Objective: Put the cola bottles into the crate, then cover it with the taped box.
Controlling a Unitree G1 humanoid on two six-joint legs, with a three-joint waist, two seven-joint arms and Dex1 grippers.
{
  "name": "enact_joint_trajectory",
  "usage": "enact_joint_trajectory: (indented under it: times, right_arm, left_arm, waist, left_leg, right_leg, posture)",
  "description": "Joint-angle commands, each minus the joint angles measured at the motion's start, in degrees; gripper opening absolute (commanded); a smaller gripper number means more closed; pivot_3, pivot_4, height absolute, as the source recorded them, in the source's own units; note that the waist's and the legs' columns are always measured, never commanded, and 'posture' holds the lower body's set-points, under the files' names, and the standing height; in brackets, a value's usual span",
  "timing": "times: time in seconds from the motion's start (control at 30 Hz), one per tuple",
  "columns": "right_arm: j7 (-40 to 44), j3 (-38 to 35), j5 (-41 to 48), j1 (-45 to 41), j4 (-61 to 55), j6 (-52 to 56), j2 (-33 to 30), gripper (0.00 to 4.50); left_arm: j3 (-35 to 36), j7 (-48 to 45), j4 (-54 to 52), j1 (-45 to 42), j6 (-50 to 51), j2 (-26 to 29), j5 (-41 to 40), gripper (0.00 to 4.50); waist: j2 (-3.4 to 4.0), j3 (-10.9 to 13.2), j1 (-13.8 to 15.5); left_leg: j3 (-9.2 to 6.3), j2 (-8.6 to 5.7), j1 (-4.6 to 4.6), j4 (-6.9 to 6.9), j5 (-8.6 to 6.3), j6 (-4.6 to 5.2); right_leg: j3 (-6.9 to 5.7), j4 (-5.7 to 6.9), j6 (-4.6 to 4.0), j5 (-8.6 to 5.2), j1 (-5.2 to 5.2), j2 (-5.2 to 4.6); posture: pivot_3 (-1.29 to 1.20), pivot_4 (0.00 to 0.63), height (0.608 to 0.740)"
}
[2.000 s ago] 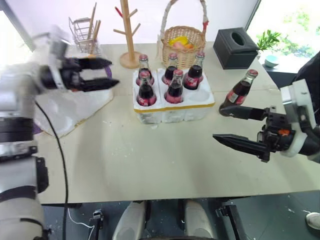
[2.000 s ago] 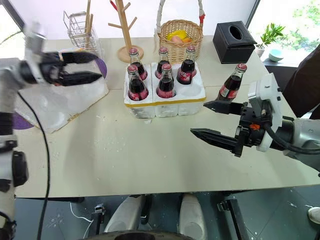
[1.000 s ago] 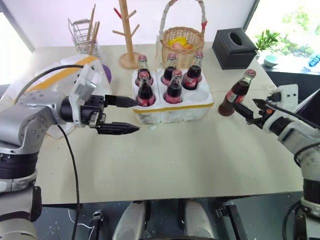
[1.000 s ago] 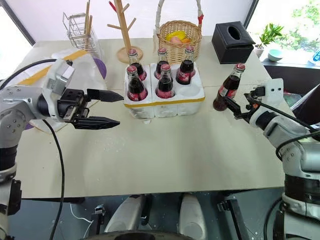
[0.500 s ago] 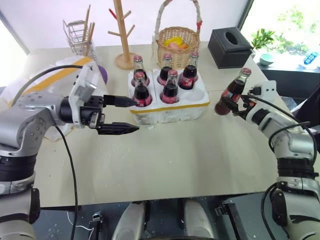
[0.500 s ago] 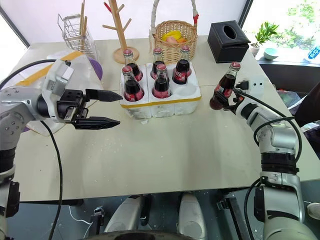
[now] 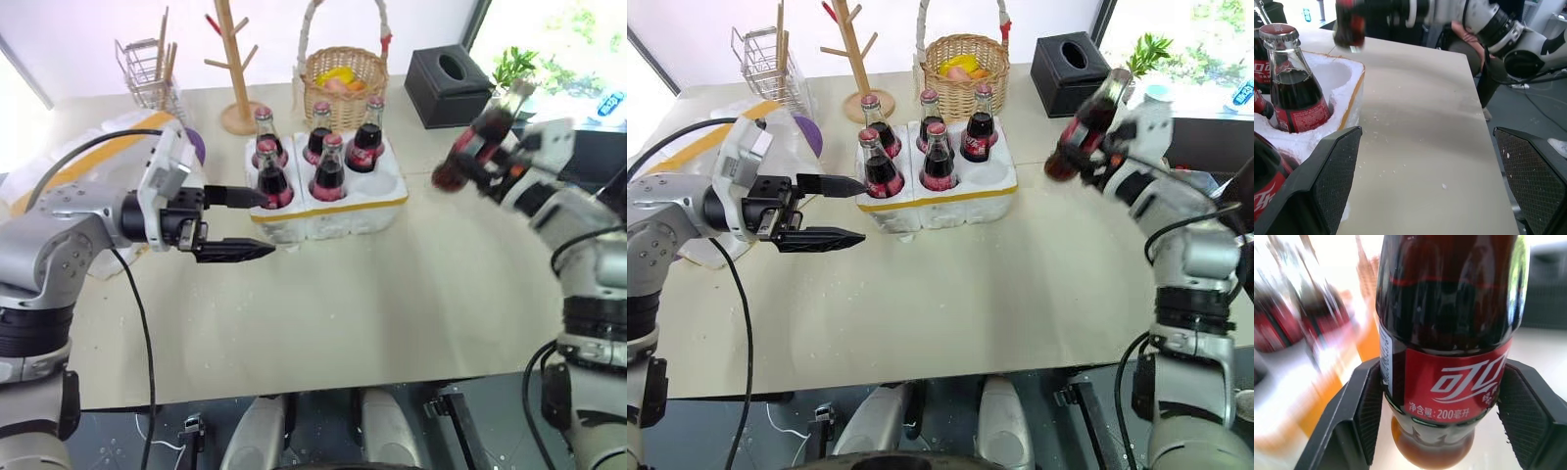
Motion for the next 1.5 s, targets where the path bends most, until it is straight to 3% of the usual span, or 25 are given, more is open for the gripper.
enact_joint_trajectory:
  times: [0.03,0.27,0.73,0.8,0.87,0.9,1.07,1.17,1.37,1.5]
  right_arm:
    - [0.8,-0.3,6.4,-4.6,-9.0,4.0,0.9,2.69]
    - [0.1,7.5,2.1,-5.7,-8.4,4.1,5.3,2.69]
    - [4.8,16.4,-7.9,0.4,-1.5,1.6,5.5,2.69]
    - [4.7,16.7,-8.9,0.0,-0.2,1.5,5.7,3.74]
    - [4.7,16.7,-9.8,-0.3,0.0,1.3,5.6,4.49]
    - [5.0,16.3,-9.7,-0.5,-0.5,1.7,5.1,4.49]
    - [11.5,11.6,-5.1,-0.1,-7.6,6.0,-2.3,4.49]
    - [16.4,6.4,1.0,0.5,-11.9,11.2,-8.4,4.49]
    - [24.1,-0.7,10.8,1.5,-17.2,17.7,-17.7,4.49]
    - [26.7,-2.0,14.8,0.8,-17.3,18.6,-18.6,4.49]
  left_arm:
    - [2.2,0.5,-1.1,-0.5,-0.9,0.3,-1.0,4.5]
    - [1.8,1.2,-1.0,-0.9,-1.4,0.0,-0.7,4.5]
    - [4.6,3.0,-1.2,0.9,-1.1,2.3,-0.9,4.5]
    - [5.3,3.1,-0.9,1.7,-1.4,3.2,-0.4,4.5]
    - [6.9,3.1,-0.9,2.8,-1.4,4.9,-0.3,4.5]
    - [8.2,3.0,-1.1,3.5,-0.9,6.2,-0.7,4.5]
    - [20.0,0.1,-0.6,10.4,1.6,16.5,-0.8,4.5]
    - [31.5,-2.7,1.2,16.4,4.7,22.7,0.8,4.5]
    - [57.7,-19.3,7.4,37.9,5.1,29.7,17.8,4.5]
    - [65.9,-22.4,16.5,55.3,-6.4,32.1,25.4,4.5]
  waist:
    - [0.0,0.0,0.0]
    - [-0.05,0.0,0.6]
    - [-0.06,0.0,0.5]
    - [-0.07,0.0,0.7]
    - [-0.07,0.0,0.4]
    - [-0.07,0.0,0.4]
    - [-0.04,0.0,0.1]
    - [-0.04,0.0,0.2]
    - [-0.04,0.0,-0.1]
    - [-0.05,0.0,0.0]
  left_leg:
    - [-0.01,0.03,0.01,-0.01,0.0,0.0]
    - [-0.01,-0.04,-0.02,0.11,0.02,-0.03]
    - [-0.04,-0.05,-0.15,0.06,0.03,-0.05]
    - [-0.05,-0.07,-0.15,0.08,0.03,-0.05]
    - [-0.04,-0.07,-0.14,0.09,0.03,-0.05]
    - [-0.03,-0.07,-0.14,0.09,0.03,-0.05]
    - [-0.03,-0.03,-0.15,0.0,0.03,-0.06]
    - [-0.02,-0.02,-0.21,-0.06,0.03,-0.05]
    - [0.19,0.08,-0.13,-0.08,0.01,-0.04]
    - [0.69,0.39,0.0,-0.08,-0.03,-0.08]
  right_leg:
    - [0.0,0.0,-0.01,0.0,0.0,0.03]
    - [0.0,-0.03,-0.01,0.0,0.08,-0.02]
    - [-0.02,0.03,-0.01,0.01,-0.08,-0.02]
    - [-0.02,0.02,-0.01,0.01,-0.05,-0.02]
    - [-0.02,0.01,-0.01,0.01,-0.04,-0.03]
    - [-0.01,0.01,-0.01,0.01,-0.05,-0.03]
    - [-0.01,0.03,-0.02,0.0,-0.17,-0.01]
    - [-0.02,0.02,-0.02,-0.01,-0.24,-0.01]
    - [-0.04,-0.06,-0.28,-0.18,-0.18,-0.01]
    - [-0.01,-0.15,-0.53,-0.13,-0.22,-0.1]
  posture:
    - [0.0,0.15,0.734]
    - [0.0,0.15,0.734]
    - [0.0,0.15,0.734]
    - [0.0,0.15,0.734]
    - [0.0,0.15,0.734]
    - [0.0,0.15,0.734]
    - [0.0,0.15,0.734]
    - [0.0,0.15,0.734]
    - [0.0,0.15,0.734]
    - [0.0,0.15,0.734]
